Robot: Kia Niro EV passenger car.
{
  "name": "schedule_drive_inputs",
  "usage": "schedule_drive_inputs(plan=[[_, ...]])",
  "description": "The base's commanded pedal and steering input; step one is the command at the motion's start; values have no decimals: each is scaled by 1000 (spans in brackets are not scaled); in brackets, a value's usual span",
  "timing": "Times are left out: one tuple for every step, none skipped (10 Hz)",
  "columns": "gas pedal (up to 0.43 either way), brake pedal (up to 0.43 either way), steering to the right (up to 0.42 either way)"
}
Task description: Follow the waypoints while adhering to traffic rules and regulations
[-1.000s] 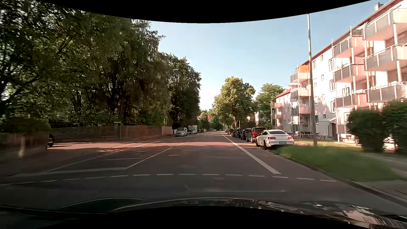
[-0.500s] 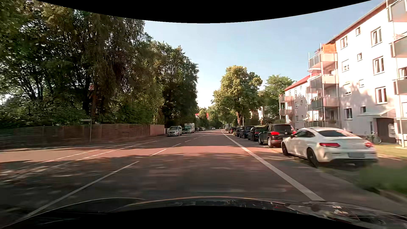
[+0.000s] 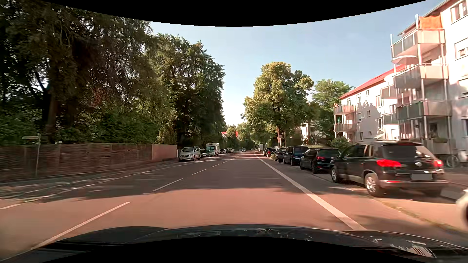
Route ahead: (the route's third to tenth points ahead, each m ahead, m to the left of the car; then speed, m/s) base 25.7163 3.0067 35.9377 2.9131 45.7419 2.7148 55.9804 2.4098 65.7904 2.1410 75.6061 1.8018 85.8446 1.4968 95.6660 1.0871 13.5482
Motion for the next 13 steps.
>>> schedule_drive_inputs(plan=[[138, 6, 0], [138, 6, -1], [138, 6, -1], [138, 6, -1], [157, 6, -1], [157, 6, 0], [157, 6, 0], [169, 6, 0], [169, 6, 0], [169, 6, 1], [169, 6, 2], [169, 6, 3], [169, 6, 4]])
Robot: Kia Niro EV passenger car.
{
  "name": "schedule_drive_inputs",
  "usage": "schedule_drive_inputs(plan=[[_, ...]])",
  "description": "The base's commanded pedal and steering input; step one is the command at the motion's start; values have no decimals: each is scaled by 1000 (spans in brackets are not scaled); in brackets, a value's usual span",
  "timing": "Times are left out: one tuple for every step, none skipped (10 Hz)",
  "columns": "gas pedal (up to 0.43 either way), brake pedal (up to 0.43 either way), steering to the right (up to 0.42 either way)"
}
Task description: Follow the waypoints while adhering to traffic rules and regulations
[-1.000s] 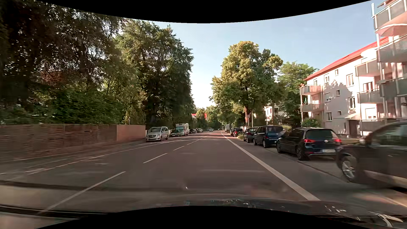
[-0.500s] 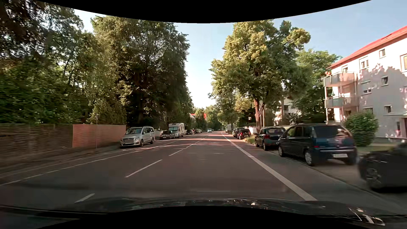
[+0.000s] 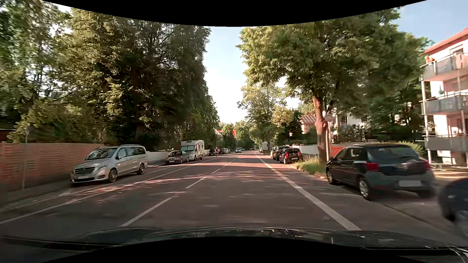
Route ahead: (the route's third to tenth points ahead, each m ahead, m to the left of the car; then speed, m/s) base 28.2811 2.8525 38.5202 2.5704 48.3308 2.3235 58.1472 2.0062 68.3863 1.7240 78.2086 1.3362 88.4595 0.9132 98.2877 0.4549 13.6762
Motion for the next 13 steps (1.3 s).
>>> schedule_drive_inputs(plan=[[169, 6, 4], [169, 6, 4], [169, 6, 2], [169, 6, 1], [169, 6, 1], [169, 6, 1], [169, 6, 2], [169, 6, 1], [169, 6, 1], [169, 6, 1], [169, 6, 1], [169, 6, 1], [169, 6, 1]])
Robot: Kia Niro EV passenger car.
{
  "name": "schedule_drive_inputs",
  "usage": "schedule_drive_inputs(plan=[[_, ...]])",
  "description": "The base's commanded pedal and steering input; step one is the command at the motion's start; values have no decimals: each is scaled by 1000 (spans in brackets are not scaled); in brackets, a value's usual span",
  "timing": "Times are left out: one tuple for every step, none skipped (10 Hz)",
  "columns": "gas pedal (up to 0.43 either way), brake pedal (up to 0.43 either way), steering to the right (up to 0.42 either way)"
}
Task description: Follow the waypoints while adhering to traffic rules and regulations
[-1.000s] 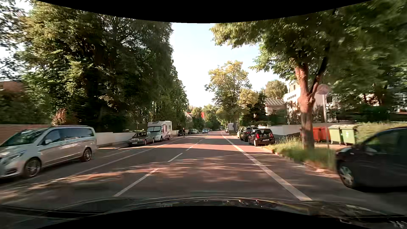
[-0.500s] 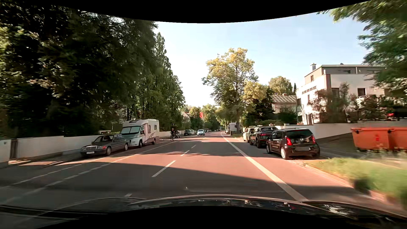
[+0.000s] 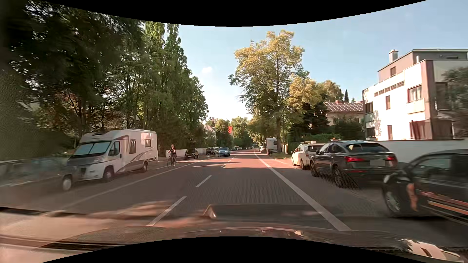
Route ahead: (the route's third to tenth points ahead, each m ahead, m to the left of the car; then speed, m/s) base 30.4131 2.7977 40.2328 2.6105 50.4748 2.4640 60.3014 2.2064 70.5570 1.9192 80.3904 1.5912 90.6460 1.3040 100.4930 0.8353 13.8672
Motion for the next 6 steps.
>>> schedule_drive_inputs(plan=[[169, 6, 1], [169, 6, 0], [169, 6, -1], [169, 6, -2], [169, 6, -3], [169, 6, -3]])
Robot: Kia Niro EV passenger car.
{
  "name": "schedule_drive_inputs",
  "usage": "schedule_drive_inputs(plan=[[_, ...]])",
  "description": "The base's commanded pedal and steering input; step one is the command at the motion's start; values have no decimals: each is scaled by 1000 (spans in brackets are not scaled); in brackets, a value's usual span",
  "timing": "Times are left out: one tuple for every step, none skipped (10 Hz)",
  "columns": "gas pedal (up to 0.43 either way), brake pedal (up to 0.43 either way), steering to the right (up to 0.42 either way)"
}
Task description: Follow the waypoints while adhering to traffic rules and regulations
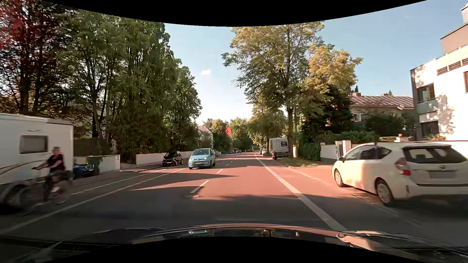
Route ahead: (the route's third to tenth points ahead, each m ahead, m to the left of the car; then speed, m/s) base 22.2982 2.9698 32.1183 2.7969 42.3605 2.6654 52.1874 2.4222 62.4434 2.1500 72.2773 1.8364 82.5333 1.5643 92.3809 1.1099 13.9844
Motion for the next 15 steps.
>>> schedule_drive_inputs(plan=[[169, 6, -2], [169, 6, -2], [169, 6, -2], [169, 6, -2], [169, 6, -2], [169, 6, -2], [169, 6, -2], [169, 6, -1], [169, 6, 0], [169, 12, 0], [169, 6, 0], [169, 6, 0], [169, 6, 0], [169, 6, 0], [169, 6, 1]])
